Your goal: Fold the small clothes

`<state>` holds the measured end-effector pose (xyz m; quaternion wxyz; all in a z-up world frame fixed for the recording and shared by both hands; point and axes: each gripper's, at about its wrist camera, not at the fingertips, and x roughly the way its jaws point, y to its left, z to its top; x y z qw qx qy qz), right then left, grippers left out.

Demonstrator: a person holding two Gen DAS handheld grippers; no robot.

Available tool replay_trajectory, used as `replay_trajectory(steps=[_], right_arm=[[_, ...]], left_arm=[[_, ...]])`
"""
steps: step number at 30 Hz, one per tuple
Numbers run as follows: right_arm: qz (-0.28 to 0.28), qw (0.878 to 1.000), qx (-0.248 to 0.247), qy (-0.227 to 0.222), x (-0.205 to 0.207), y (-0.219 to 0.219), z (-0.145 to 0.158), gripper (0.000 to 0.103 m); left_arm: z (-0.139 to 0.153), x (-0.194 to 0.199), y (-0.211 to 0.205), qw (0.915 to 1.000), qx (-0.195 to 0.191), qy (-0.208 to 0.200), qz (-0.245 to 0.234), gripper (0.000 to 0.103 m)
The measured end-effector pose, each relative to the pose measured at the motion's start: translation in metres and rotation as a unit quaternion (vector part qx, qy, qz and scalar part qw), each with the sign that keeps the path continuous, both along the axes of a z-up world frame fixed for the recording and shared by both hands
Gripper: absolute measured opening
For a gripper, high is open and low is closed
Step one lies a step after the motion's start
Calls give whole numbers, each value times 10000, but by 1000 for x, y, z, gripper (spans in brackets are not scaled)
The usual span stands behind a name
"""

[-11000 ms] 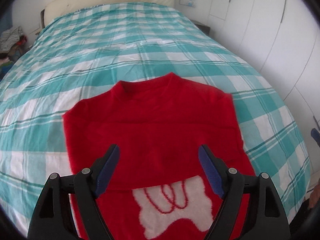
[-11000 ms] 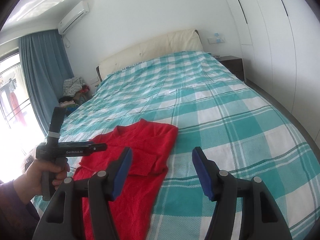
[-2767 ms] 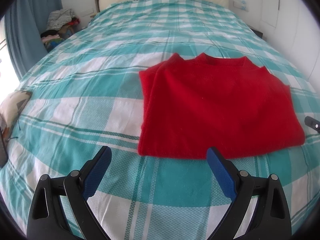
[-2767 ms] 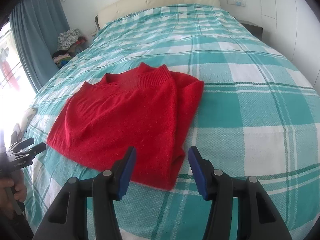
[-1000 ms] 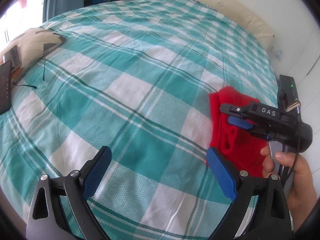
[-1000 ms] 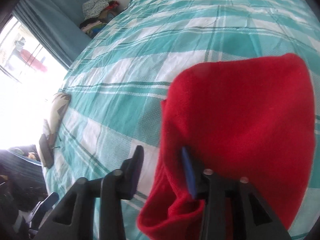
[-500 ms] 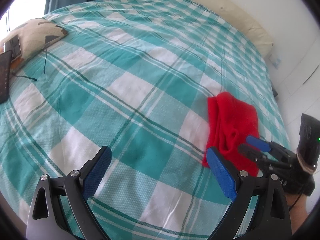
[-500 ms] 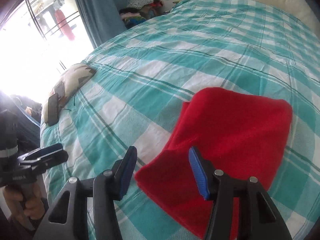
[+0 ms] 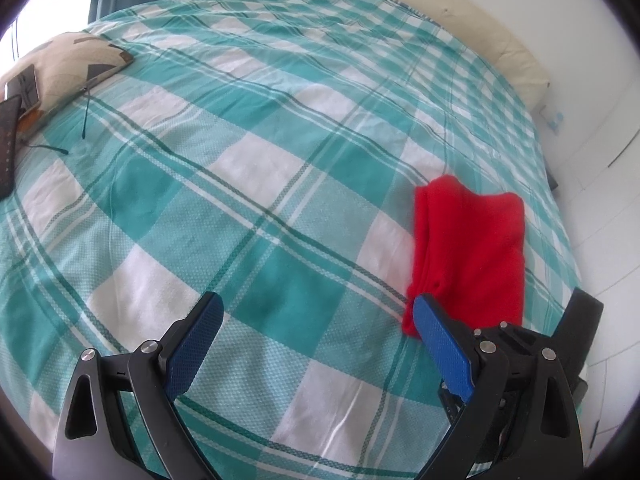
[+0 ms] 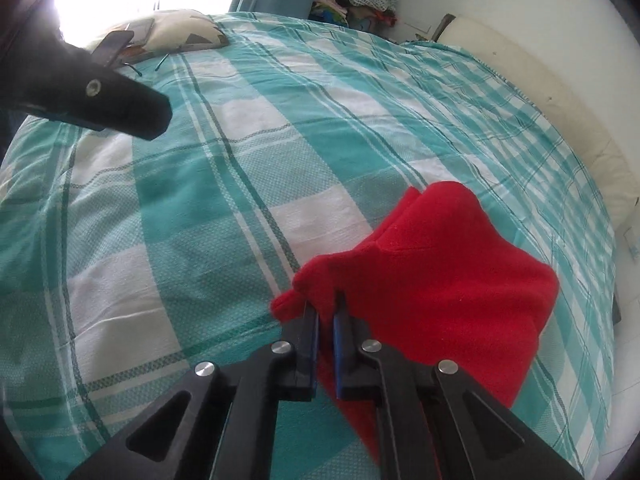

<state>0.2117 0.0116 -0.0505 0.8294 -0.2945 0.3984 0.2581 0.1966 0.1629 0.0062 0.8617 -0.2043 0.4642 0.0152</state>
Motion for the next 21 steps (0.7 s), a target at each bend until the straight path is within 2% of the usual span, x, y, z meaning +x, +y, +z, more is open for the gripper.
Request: replay_trajectory(steps=[3,7,9,12,15,17,19,21], right_arm=[[-178,9992,227,285,6,-4,-19,7],[-278,9945,849,543,2,-16,-11,21],[-202,9856,1438,870,-5,-30,4,42],[-451,9724,2090,930,-14,-65,32,43],[-1206,9513,2727,779,-17,-121,51,43],[-1587,9433,2791,836,-14,-148,47,43],[-1773,9463,2510,999,-12,-158,29,42],[-1891,9465,2229,1365,-11,-159,2,37]], left_arm=[[0,0,0,10000,7,14,-8,97],[-2,3,2,10000,29,62,-24,97],[-2,3,4,10000,21,54,-8,97],[-2,1,5,10000,-2,26,9,97],[-1,0,1,10000,19,12,-15,97],[-2,0,-4,10000,65,14,-58,97],[-3,0,-10,9998,138,34,-112,97],[-6,0,-16,9996,198,63,-165,97]])
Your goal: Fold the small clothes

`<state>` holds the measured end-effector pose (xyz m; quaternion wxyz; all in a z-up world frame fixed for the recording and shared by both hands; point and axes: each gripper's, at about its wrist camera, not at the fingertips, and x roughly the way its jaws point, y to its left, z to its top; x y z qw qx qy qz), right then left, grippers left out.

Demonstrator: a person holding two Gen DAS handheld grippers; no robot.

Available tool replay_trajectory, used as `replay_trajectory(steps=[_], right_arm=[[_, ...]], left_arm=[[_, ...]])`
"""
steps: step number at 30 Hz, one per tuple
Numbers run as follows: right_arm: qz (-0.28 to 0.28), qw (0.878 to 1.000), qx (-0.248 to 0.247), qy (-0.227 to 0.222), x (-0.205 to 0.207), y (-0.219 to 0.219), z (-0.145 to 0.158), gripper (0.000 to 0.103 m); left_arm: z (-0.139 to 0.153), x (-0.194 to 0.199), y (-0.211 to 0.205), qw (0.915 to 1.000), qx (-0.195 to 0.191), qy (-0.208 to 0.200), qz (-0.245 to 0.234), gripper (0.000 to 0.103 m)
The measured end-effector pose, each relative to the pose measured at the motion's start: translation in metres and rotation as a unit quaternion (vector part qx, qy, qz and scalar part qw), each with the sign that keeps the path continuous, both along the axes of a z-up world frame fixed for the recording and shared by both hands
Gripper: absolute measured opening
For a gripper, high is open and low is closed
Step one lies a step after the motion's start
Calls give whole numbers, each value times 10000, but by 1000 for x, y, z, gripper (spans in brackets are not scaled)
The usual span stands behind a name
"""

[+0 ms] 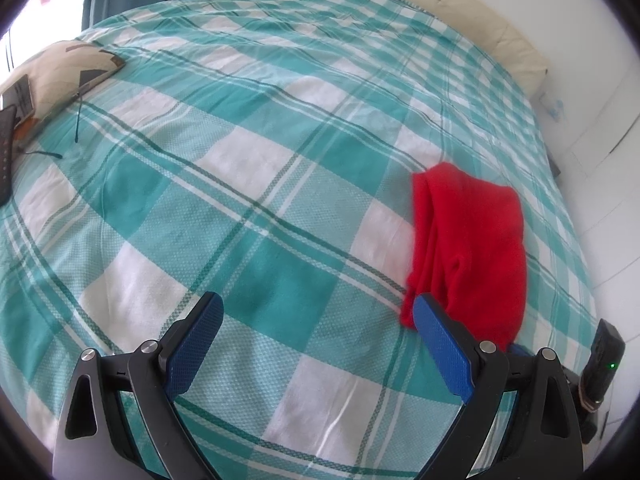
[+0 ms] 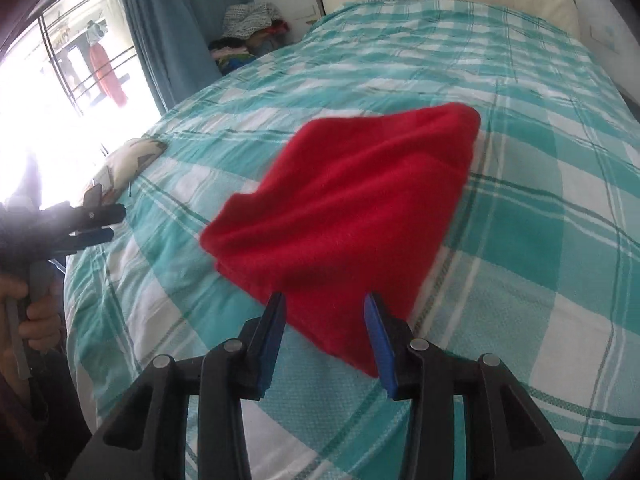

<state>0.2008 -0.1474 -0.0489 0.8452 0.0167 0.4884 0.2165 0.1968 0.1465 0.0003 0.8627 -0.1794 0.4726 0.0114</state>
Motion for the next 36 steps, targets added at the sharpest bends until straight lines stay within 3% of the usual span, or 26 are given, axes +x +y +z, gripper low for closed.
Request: replay_trajectory(steps=[2,5,7,9,12,16,18,23,24,25,26,27,28,30,32,34,36], right_arm=[[-51,9999,-150,-11,-7,2,-12,37],[-256,9994,230,-90,-13,-9,-2,41],[-453,9977,478,-147,-12,-21,7,62],[-697,9951,614,-328,-6,-36,16,68],[-1195,9873,985,-350,15,-61,23,68],[-1696,9704,1718,-22,50,-84,10,70],[-1758,9642,1980,175,66,-88,-3,70],[-1556,9597,2274,548,97,-69,-33,70],[-1532,9637,2135,476,100,-63,-32,66],[-1495,9698,1884,408,101,-56,-31,51],[-1459,9765,1546,358,103,-47,-28,44],[-1436,9825,1163,239,102,-38,-24,40],[-1366,9879,733,59,100,-26,-19,36],[-1068,9926,-357,-458,92,6,-6,32],[-676,9820,-1424,-1040,81,39,1,29],[-528,9744,-1777,-1275,76,52,6,28],[-636,9760,-1596,-1337,74,46,16,27]], left_arm=[[-2,-1,-6,10000,-6,-6,-64,97],[1,1,-20,9989,-262,-137,-351,97],[2,17,-36,9964,-467,-143,-690,97],[0,40,-58,9935,-484,-70,-1031,97],[-16,80,-86,9888,-432,262,-1402,97],[-41,110,-95,9905,-133,512,-1271,97],[-49,115,-94,9910,32,509,-1242,97],[-58,119,-94,9895,-44,453,-1369,97],[-59,119,-94,9894,-27,455,-1377,97],[-60,119,-96,9892,6,455,-1393,91],[-60,120,-99,9885,35,441,-1445,80],[-62,120,-102,9863,-44,456,-1586,40],[-63,121,-107,9828,-288,532,-1746,19],[-56,116,-113,9861,5,429,-1608,16],[-48,110,-119,9870,274,302,-1555,15],[-37,106,-118,9878,287,135,-1523,13],[-21,105,-111,9889,98,-59,-1478,13]])
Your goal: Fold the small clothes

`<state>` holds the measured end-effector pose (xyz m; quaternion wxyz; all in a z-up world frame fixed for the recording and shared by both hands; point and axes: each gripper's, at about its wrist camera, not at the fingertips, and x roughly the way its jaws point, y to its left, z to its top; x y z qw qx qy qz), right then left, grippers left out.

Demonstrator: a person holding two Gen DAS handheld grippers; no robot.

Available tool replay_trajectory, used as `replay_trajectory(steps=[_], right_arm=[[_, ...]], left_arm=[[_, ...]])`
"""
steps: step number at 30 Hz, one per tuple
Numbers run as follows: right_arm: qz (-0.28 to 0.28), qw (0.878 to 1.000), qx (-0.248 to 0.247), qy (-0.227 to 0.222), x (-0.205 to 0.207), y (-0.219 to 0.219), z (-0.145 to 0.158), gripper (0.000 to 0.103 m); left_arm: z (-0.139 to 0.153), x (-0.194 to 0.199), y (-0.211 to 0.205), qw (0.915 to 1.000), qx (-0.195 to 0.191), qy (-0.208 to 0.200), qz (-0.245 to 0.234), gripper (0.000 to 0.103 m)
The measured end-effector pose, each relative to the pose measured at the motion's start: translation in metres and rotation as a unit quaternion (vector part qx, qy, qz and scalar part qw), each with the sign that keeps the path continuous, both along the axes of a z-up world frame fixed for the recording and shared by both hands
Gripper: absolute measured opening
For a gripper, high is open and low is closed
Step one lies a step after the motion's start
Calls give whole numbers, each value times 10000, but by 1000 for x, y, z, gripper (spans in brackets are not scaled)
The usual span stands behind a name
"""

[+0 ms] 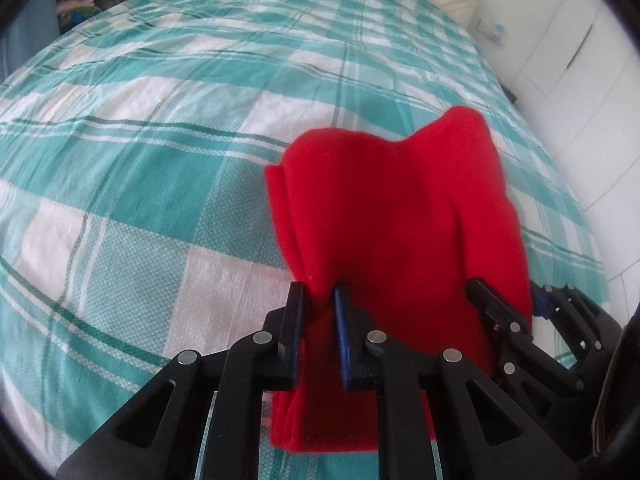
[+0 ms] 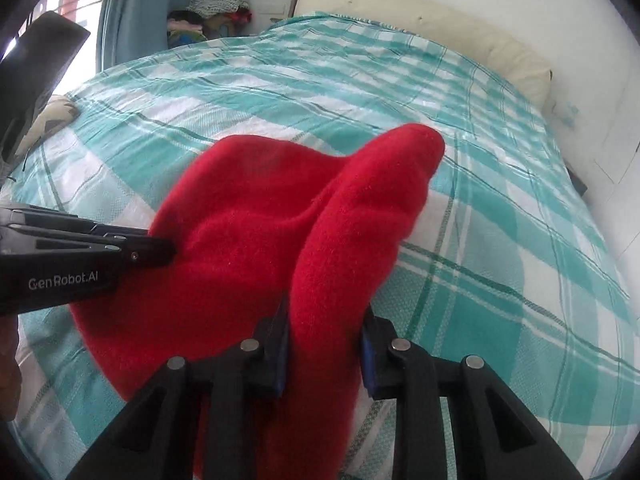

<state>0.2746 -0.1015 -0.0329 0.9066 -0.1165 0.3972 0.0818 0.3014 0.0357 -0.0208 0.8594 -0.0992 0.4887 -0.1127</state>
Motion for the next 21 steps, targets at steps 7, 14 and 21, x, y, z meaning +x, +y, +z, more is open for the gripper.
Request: replay_trajectory(steps=[7,14,21], right_arm=[[-54,9960,676,-584,-7,-18,61,27],[-543,9928,1069,61,0,-59,36,30],[-1252,9849,1184,156,-47,-127,16,82]], left_arm=[[64,-11,1,9957,-416,-824,-32,8],[3,-5,-41,9989,214,-31,-420,25],[28,-42,-28,9956,590,-723,110,97]])
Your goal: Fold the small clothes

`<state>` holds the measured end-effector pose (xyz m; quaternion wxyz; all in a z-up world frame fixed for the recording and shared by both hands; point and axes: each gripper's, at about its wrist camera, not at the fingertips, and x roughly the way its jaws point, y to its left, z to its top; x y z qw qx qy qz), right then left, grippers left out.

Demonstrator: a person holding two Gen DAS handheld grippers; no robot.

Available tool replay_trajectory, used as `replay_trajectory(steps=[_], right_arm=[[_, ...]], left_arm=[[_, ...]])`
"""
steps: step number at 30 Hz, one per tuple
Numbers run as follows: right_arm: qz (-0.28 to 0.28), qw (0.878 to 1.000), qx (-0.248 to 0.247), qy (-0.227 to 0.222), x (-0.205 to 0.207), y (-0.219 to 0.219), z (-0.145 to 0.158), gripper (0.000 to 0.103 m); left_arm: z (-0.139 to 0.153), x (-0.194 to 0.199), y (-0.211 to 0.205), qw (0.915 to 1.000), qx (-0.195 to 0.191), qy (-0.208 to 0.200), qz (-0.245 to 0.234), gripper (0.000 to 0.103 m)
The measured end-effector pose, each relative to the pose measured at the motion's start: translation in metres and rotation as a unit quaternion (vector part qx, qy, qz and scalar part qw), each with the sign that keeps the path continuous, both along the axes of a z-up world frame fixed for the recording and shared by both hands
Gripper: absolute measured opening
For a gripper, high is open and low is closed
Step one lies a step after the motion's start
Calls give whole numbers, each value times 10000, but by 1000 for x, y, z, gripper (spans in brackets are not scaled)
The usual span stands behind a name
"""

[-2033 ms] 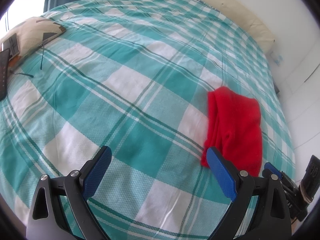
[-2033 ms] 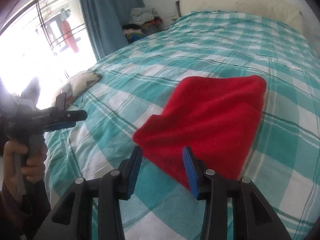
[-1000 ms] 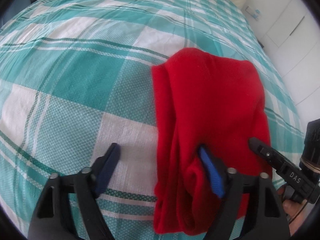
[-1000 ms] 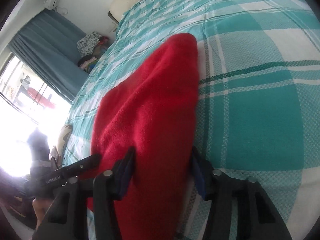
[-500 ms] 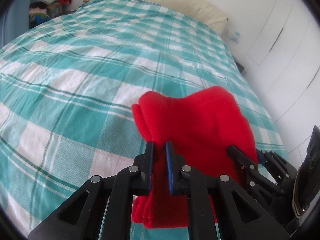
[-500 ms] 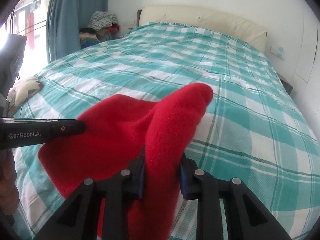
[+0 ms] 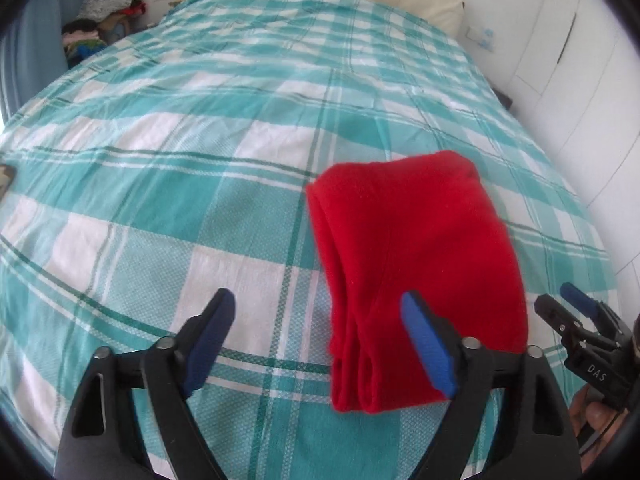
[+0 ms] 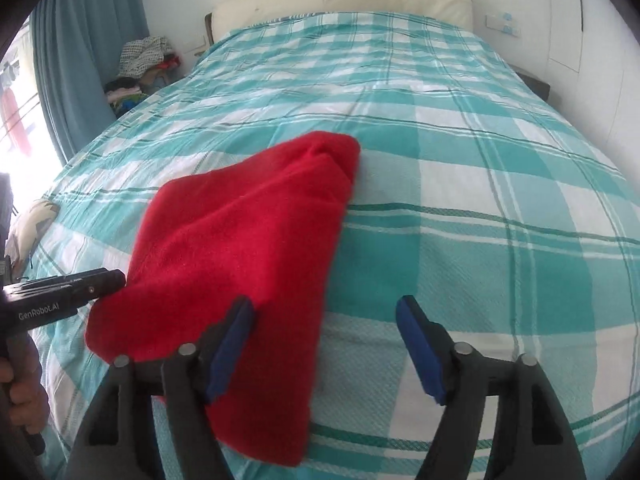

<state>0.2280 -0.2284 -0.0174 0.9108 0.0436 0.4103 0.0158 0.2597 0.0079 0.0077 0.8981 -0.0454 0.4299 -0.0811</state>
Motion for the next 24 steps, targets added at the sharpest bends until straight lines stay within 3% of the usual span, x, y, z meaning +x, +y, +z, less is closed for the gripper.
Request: replay_trajectory(steps=[2,5,7,11,15,19,24], right_arm=[[-26,10000,-16,-80,-19,-11,12,83],[-42,9997,-139,-197,-46,-19,29,90],[9,9993,-167,-321,-67,-17,38,96],[124,9983,-144,-552,-102,-6,36,96],[444,9985,-80,-319,-104,9,31,96],[456,9980,-154,-407,-105,14,34,96],[494,9973,-335,-431,-104,19,33,96]], left_arm=[[20,-23,-5,9985,255,-476,-36,98],[34,-51,-16,9945,602,-852,-54,102],[34,-68,-21,9929,711,-955,-15,102],[25,-90,-34,9902,1018,-954,-101,102],[26,-104,-41,9826,1447,-1165,-46,103],[33,-110,-38,9809,1391,-1360,37,103],[30,-105,-34,9826,1338,-1287,84,103]])
